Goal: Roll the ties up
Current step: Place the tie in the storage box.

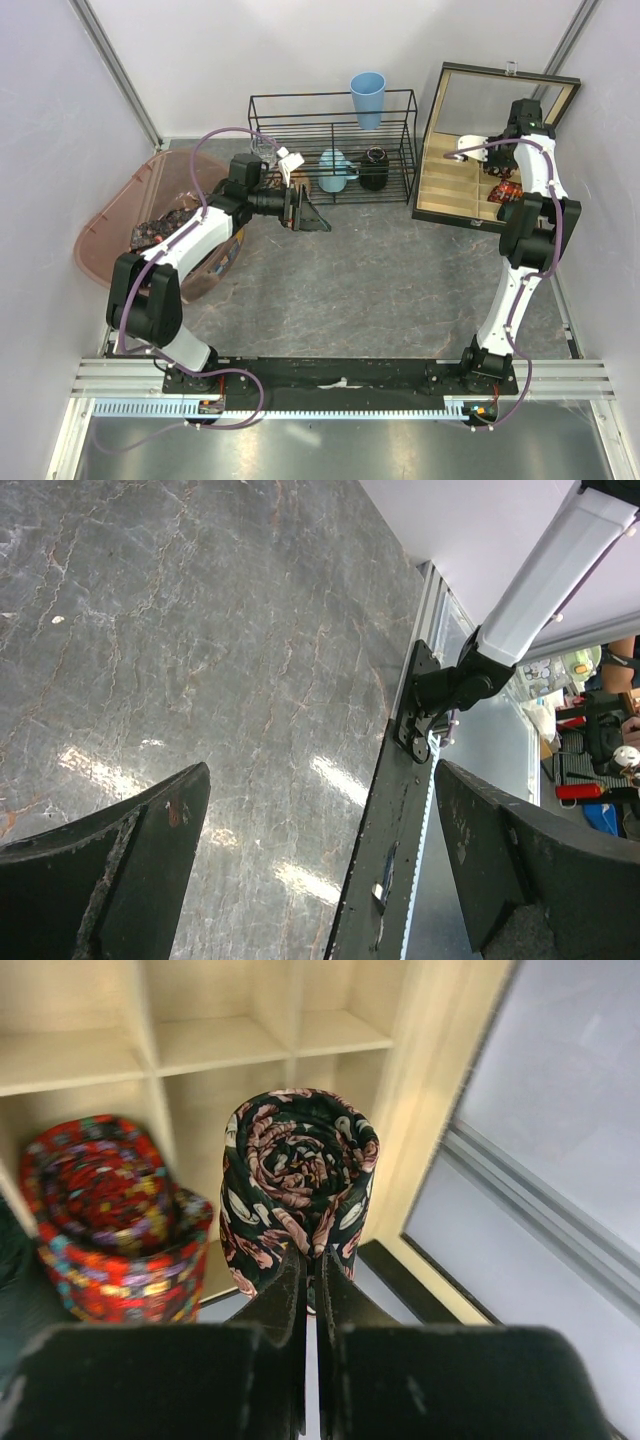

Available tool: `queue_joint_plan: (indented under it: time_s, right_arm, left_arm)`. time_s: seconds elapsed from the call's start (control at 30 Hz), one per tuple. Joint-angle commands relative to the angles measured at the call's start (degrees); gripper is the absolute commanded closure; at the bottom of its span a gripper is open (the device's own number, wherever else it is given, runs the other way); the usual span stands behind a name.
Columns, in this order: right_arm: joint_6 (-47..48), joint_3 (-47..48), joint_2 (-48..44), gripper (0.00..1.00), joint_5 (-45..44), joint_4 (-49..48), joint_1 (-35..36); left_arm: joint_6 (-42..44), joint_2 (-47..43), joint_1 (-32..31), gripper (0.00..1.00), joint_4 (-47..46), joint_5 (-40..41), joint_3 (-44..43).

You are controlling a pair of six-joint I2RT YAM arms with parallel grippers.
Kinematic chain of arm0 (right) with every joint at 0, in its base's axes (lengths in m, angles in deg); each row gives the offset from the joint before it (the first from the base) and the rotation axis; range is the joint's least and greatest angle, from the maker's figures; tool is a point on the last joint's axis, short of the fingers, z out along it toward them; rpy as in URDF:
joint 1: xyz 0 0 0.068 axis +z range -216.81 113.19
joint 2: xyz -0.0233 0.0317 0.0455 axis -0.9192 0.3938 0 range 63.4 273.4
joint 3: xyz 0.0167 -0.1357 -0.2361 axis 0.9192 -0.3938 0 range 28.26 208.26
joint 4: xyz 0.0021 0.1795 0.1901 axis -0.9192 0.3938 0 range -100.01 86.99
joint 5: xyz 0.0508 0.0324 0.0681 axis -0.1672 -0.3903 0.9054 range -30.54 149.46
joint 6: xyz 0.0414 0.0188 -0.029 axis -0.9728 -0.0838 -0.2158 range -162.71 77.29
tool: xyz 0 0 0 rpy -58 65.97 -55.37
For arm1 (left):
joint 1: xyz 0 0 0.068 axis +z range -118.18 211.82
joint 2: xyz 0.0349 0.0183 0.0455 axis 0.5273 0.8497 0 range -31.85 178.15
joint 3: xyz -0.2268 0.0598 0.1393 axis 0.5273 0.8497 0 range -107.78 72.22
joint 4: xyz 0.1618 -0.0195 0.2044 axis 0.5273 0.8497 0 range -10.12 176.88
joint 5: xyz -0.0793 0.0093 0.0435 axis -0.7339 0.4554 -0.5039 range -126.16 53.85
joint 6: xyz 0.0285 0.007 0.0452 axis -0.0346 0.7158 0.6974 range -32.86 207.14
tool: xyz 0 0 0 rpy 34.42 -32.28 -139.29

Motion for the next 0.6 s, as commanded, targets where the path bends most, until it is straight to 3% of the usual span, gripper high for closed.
queue_joint_plan:
  time_s: [0.0, 0.23, 0.57]
  right_arm:
    - [4.8, 0.7, 0.4, 1.00, 0.3, 5.8, -0.3]
    - [7.7, 1.2, 1.4, 1.00, -0.6, 11.2, -0.5]
    - [8.3, 5.0, 6.3, 1.00, -1.5, 11.7, -0.4]
  left_arm:
    - [0.9, 0.9, 0.5, 0.01, 0.0, -0.5, -2.1]
    - [0.4, 1.2, 0.6, 0.01, -0.1, -0.5, -2.1]
    - [-0.2, 2.0, 0.5, 0.01, -0.2, -0.5, -2.5]
